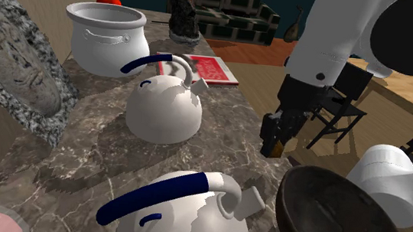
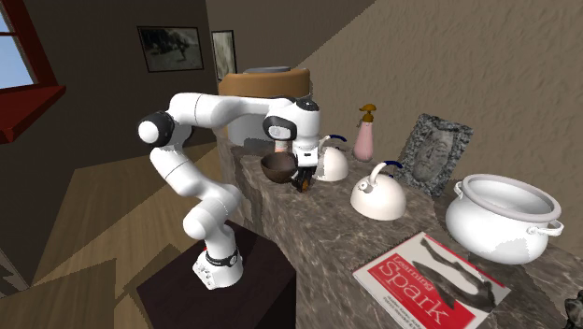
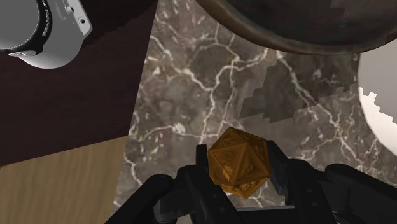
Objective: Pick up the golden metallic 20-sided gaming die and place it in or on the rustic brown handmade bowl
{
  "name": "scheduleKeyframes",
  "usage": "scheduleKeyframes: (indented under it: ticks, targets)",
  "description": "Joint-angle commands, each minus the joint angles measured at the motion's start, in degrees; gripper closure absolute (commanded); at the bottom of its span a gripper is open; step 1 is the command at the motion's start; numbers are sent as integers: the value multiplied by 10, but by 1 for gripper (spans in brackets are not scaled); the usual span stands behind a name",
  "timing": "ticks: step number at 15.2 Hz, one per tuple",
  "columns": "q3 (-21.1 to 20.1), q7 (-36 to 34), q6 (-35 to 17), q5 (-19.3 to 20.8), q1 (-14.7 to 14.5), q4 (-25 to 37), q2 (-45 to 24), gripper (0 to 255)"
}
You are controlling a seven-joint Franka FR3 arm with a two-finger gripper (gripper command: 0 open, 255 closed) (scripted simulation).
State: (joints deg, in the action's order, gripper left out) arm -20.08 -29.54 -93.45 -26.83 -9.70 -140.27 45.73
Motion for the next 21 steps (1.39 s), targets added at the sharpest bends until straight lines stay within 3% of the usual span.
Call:
scheduleKeyframes:
  ticks: [1, 21]
  targets:
    - [3, -4, 12, 3, 1, 15, -3, 255]
    - [31, -41, 143, 29, 10, 194, -47, 255]
